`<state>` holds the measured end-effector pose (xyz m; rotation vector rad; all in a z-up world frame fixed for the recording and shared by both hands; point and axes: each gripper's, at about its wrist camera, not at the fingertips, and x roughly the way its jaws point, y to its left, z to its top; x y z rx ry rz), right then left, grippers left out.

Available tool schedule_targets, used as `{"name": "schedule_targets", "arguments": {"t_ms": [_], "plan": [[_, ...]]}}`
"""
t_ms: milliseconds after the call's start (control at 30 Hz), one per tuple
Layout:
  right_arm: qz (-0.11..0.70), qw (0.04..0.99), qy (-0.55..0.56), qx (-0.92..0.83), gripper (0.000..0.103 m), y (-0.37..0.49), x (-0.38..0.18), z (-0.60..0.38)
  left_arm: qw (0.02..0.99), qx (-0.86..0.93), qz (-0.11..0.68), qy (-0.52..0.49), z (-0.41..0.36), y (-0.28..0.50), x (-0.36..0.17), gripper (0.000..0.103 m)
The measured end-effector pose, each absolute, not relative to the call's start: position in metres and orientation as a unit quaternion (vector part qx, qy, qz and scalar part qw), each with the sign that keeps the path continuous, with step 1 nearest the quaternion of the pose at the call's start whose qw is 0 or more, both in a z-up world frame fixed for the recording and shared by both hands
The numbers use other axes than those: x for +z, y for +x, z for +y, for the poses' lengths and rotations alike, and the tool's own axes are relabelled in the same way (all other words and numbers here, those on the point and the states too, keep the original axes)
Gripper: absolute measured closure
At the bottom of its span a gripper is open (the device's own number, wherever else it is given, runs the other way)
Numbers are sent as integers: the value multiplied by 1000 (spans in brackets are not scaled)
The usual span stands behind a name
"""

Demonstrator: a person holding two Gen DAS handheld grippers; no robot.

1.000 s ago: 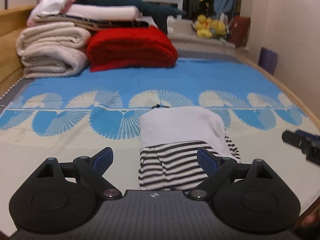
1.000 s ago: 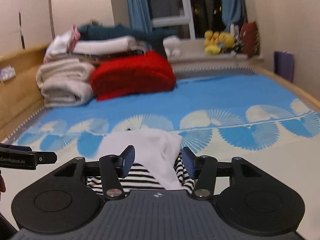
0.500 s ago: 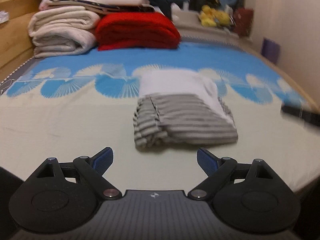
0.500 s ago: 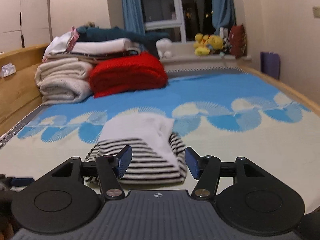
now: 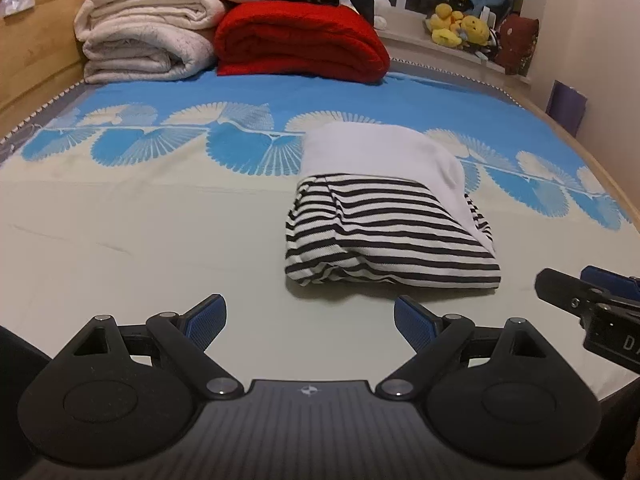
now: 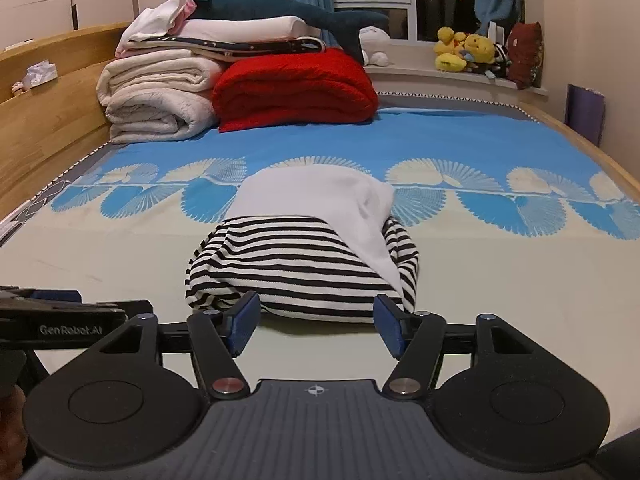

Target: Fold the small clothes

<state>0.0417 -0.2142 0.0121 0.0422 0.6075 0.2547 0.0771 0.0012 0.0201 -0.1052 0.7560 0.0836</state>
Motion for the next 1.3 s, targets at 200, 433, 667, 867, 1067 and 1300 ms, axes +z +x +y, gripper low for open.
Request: {"name": "schedule_targets", "arguments": {"t_ms": [200,433,667,867,1067,1300], "plan": [[306,943,28,126,32,47,10,-210,929,34,366,-39,-7,80,18,9],[310,942,25,128,18,49,10,-207,929,25,367,-37,-12,84,17,9],[310,942,16,129,11,49,10,-205,928,25,369,-36,-15,87,15,9],[308,942,18,132,1,50,11,-205,927,33,371,-38,-14,88,14,1],[316,940,31,127,1,54,10,-210,927,33,372,-33,-17,88,13,1],[313,942,29,121,1,54,10,-209,927,33,373,-30,-19,88,12,1]]}}
